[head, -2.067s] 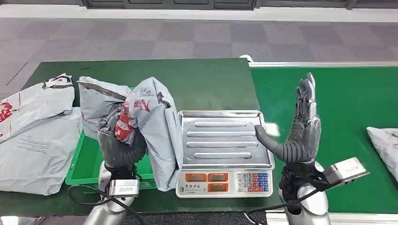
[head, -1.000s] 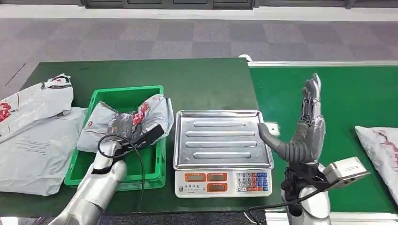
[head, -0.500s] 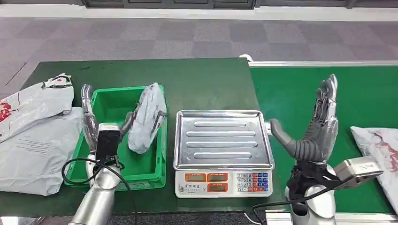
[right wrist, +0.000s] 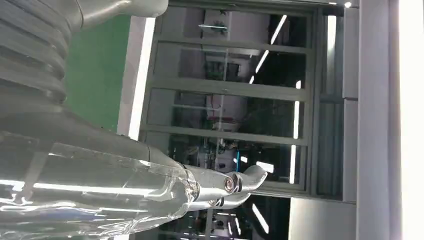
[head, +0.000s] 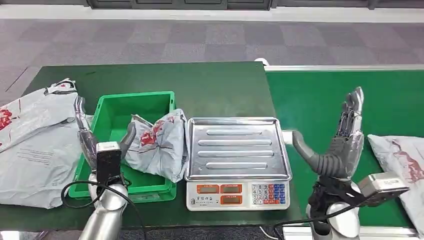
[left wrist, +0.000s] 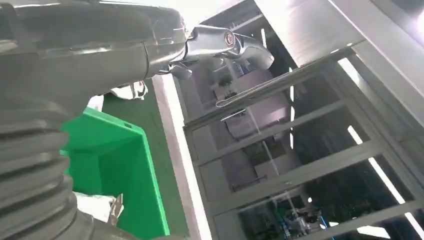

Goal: Moved the parcel from conveyor to table for the left to box.

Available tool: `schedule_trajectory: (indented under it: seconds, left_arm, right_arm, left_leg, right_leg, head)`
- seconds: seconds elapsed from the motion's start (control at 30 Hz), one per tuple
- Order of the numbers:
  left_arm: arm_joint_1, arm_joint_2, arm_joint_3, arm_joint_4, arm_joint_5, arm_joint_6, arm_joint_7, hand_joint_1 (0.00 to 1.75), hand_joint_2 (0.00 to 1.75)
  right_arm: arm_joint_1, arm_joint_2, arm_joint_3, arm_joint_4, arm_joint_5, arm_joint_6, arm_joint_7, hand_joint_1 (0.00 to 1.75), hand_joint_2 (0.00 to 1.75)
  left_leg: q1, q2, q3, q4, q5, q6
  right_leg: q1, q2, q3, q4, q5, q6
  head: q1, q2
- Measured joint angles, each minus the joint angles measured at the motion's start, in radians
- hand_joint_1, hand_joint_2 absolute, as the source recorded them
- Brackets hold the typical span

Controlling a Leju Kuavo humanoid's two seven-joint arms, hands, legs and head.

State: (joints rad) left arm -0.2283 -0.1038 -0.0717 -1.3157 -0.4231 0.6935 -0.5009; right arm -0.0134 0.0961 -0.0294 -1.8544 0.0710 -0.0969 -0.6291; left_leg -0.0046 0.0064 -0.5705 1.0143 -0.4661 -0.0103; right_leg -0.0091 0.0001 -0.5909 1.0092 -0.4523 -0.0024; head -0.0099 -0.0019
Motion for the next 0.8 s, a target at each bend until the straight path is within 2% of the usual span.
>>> schedule_trajectory:
  seconds: [0.1, 0.2, 0.33, 0.5, 0.67, 0.8]
  left_arm:
    - [0.0, -0.004, 0.0, 0.005, 0.03, -0.002, -0.048, 0.0, 1.75]
    - [-0.003, -0.014, 0.001, 0.002, 0.125, -0.035, -0.149, 0.0, 1.75]
    - [0.005, -0.014, -0.039, -0.089, 0.375, -0.285, -0.197, 0.0, 1.75]
    - [0.011, -0.012, -0.131, -0.156, 0.429, -0.596, -0.202, 0.0, 1.75]
    - [-0.028, 0.006, -0.191, -0.08, 0.441, -0.658, -0.202, 0.0, 1.75]
    - [-0.044, 0.015, -0.194, -0.017, 0.434, -0.871, -0.201, 0.0, 1.75]
  right_arm:
    - [0.0, 0.0, 0.0, 0.0, 0.002, 0.002, 0.003, 0.0, 1.75]
    - [-0.006, -0.002, 0.0, 0.0, 0.003, 0.0, 0.014, 0.0, 1.75]
    - [-0.029, -0.019, -0.013, 0.016, -0.002, -0.021, 0.039, 0.0, 1.75]
    - [-0.083, -0.036, -0.074, 0.102, 0.011, -0.074, 0.053, 0.0, 1.75]
    - [-0.12, -0.062, -0.137, 0.182, 0.067, -0.162, 0.073, 0.0, 1.75]
    - [-0.128, -0.09, -0.188, 0.243, 0.056, -0.175, 0.076, 0.0, 1.75]
  left_leg:
    - [0.0, 0.0, 0.0, 0.0, 0.0, 0.0]
    - [0.0, 0.0, 0.0, 0.0, 0.0, 0.0]
    - [0.0, -0.001, -0.001, 0.0, 0.0, 0.0]
    - [-0.002, -0.001, -0.001, 0.0, 0.0, 0.001]
    - [-0.002, -0.001, 0.0, 0.0, 0.0, 0.001]
    - [-0.002, -0.001, 0.0, 0.0, 0.0, 0.001]
  right_leg:
    - [0.0, 0.0, 0.0, 0.0, 0.0, 0.0]
    - [0.0, 0.0, 0.0, 0.0, 0.0, 0.0]
    - [0.0, -0.001, 0.0, 0.0, 0.0, 0.0]
    - [-0.002, -0.001, 0.0, 0.0, 0.0, 0.001]
    - [-0.002, -0.001, 0.0, 0.0, 0.001, 0.001]
    - [-0.002, -0.001, 0.0, 0.0, 0.001, 0.001]
  head:
    - [0.0, 0.0]
    - [0.0, 0.0]
    - [0.0, 0.0]
    - [0.0, 0.0]
    - [0.0, 0.0]
    - [0.0, 0.0]
